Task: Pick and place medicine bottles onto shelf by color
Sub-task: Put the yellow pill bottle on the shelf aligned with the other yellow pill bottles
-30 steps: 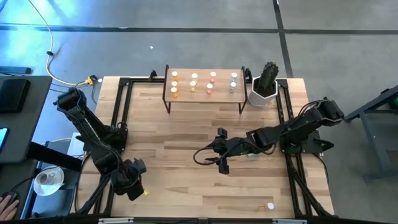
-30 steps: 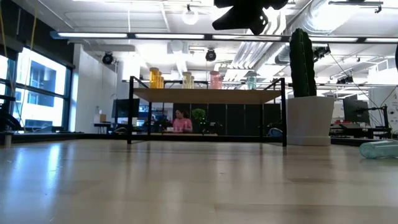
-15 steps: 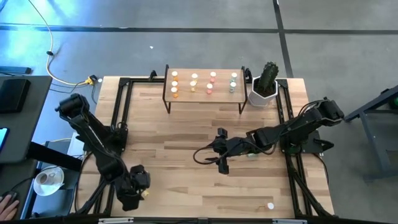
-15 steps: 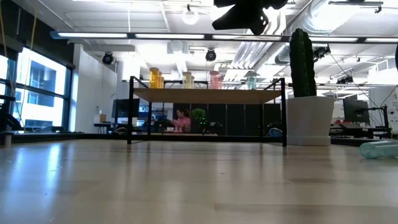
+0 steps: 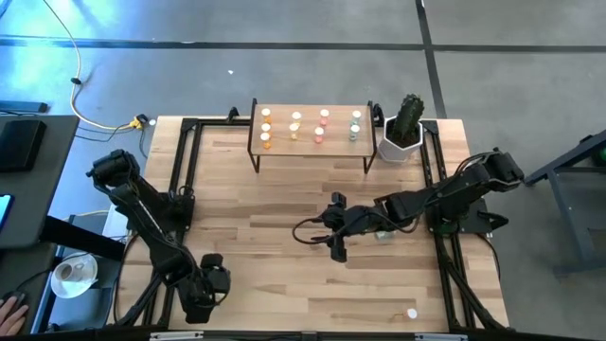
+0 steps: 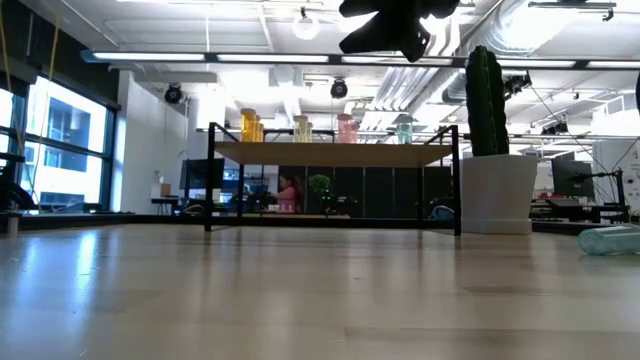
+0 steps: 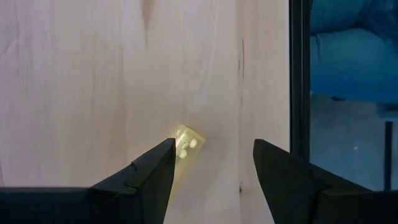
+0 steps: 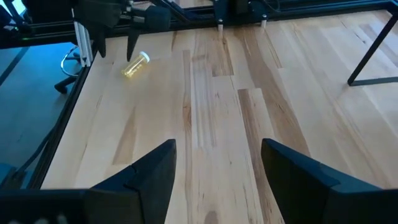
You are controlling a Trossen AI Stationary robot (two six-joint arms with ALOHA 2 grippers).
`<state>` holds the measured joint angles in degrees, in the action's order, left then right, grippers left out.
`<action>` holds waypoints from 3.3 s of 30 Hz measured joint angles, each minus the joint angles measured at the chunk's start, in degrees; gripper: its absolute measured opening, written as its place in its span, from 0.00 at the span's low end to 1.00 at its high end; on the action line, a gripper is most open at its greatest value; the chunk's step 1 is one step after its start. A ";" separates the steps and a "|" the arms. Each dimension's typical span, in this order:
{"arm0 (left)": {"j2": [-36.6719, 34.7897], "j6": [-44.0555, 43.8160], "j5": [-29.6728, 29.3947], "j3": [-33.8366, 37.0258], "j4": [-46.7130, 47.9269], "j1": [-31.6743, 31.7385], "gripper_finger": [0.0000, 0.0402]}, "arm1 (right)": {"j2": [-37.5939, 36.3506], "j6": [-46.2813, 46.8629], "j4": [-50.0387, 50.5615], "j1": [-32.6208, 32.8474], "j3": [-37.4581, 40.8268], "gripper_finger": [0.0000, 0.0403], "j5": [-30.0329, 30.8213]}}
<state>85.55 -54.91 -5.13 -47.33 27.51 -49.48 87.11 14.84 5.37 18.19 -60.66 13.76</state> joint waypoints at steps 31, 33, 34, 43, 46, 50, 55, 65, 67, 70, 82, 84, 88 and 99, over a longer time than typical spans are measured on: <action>5.62 6.09 -1.86 -0.02 3.18 -0.63 0.51 | 0.00 0.15 0.15 -0.32 0.00 0.56 0.00; 6.69 6.07 -1.18 -0.02 2.83 -0.85 0.51 | 0.00 0.15 0.15 -0.32 0.00 0.56 0.00; 7.29 6.09 -0.86 -0.02 2.71 -0.87 0.51 | 0.00 0.15 0.15 -0.32 0.00 0.56 0.00; 9.46 5.93 -0.88 -0.20 2.63 -0.85 0.50 | 0.00 0.14 0.29 -0.32 0.00 0.56 0.00; 9.49 5.63 -1.35 -0.15 2.71 -0.85 0.45 | 0.00 0.13 0.33 -0.32 0.00 0.56 0.00; 9.53 5.60 -1.76 -0.09 2.88 -0.73 0.37 | 0.00 0.14 0.31 -0.53 0.00 0.56 0.00; 9.30 2.81 -1.35 -0.02 3.03 0.44 0.26 | 0.00 0.15 0.33 -0.91 0.00 0.56 0.00; 8.99 -3.27 5.38 0.00 2.39 7.14 0.22 | 0.00 -5.33 0.33 -1.46 0.00 0.56 -0.36; 9.01 -4.22 7.96 -0.02 2.13 9.59 0.22 | 0.00 -7.57 0.33 -1.46 0.00 0.56 -0.42; 9.07 -4.77 10.65 -0.02 1.72 13.71 0.22 | -0.02 -10.40 0.33 -1.46 0.00 0.56 -0.44; 9.27 1.49 21.95 0.09 -6.17 35.47 0.22 | -0.02 -22.86 1.38 -1.46 0.00 0.56 -4.36; 9.27 1.59 24.74 0.09 -9.44 39.41 0.22 | 0.13 -25.19 1.26 -1.43 -0.02 0.56 -6.59; 9.21 0.54 29.66 0.07 -17.08 45.74 0.22 | 1.94 -29.82 1.07 -1.06 -0.07 0.56 -7.34; 9.14 -14.81 33.19 0.04 -35.26 54.94 0.22 | 7.53 -43.77 -2.43 2.06 -0.07 0.56 -1.17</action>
<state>94.70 -69.72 28.06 -47.29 -7.75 5.47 94.64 -28.94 2.93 20.25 -60.73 12.59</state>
